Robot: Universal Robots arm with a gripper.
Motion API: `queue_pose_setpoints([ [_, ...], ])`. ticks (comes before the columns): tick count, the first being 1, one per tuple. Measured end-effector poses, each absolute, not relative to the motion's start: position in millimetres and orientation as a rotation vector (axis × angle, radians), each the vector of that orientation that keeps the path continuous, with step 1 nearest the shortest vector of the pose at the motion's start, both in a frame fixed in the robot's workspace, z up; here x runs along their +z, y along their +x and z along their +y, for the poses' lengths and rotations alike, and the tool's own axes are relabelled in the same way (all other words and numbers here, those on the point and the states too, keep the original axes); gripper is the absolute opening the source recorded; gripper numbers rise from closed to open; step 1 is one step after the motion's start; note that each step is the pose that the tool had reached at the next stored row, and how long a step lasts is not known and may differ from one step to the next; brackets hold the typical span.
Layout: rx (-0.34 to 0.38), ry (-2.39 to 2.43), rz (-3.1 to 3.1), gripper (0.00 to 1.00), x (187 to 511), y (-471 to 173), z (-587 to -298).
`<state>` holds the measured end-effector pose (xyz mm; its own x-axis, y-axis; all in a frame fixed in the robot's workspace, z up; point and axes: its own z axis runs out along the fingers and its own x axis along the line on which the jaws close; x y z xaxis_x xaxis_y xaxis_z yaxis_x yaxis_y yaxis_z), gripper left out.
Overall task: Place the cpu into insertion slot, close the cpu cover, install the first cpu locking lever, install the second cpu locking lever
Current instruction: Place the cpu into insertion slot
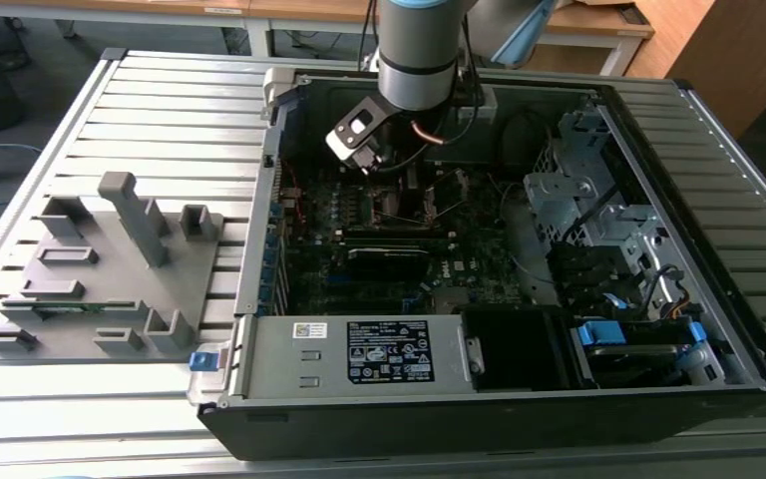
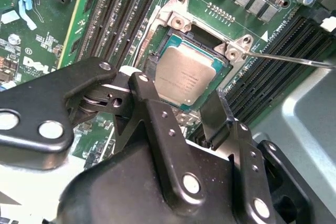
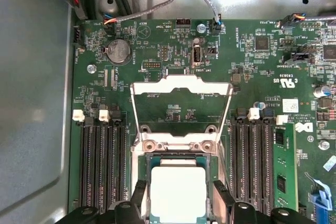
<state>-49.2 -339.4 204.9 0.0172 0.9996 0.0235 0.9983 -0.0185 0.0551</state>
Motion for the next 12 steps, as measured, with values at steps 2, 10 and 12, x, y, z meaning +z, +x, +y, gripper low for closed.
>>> queue_pose_setpoints([
  [2,0.086,2.224,2.185,0.60,205.3,-49.2,-339.4],
  [10,0.086,2.224,2.185,0.40,206.8,-49.2,-339.4],
  [12,0.086,2.224,2.185,0.34,207.2,-49.2,-339.4],
])
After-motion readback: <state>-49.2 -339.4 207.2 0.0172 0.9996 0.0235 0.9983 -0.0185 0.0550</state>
